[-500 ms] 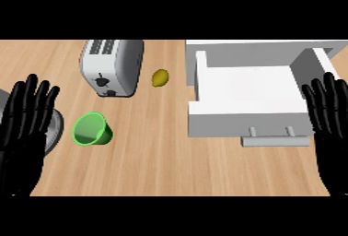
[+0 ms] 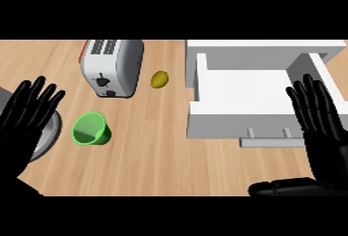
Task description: Pick up the cup, place it into the drawer and close the drawer
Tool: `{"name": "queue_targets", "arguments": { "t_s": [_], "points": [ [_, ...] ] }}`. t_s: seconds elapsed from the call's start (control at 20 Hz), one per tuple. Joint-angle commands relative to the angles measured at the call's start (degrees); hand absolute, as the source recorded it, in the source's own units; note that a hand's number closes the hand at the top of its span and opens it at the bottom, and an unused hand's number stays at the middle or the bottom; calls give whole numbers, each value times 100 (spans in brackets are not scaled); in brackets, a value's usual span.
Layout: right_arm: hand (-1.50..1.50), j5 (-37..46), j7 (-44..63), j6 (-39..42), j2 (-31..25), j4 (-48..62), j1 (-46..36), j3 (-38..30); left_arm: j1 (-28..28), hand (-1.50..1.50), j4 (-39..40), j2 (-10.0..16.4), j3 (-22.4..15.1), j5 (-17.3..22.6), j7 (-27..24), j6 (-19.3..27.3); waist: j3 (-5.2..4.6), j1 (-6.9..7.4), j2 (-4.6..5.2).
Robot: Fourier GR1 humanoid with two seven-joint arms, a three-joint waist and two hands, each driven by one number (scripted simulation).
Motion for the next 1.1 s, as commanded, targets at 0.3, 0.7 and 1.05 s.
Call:
{"name": "queue_targets", "arguments": {
  "t_s": [0.3, 0.7, 1.05],
  "points": [
    [-150, -388, 232, 459, -156, 573, -400, -196, -893, -150, 2672, 661, 671, 426, -362, -1193, -7, -37, -20],
    [-150, -363, 375, 361, -159, 1096, -1340, -508, -1208, -150, 4343, 634, 675, -650, -1517, -1500, -9, -21, -21],
    [-150, -692, 602, 709, -569, 826, -1276, -963, -1533, -150, 5708, 702, 698, -1440, -2477, -1221, -9, -44, -24]
  ]
}}
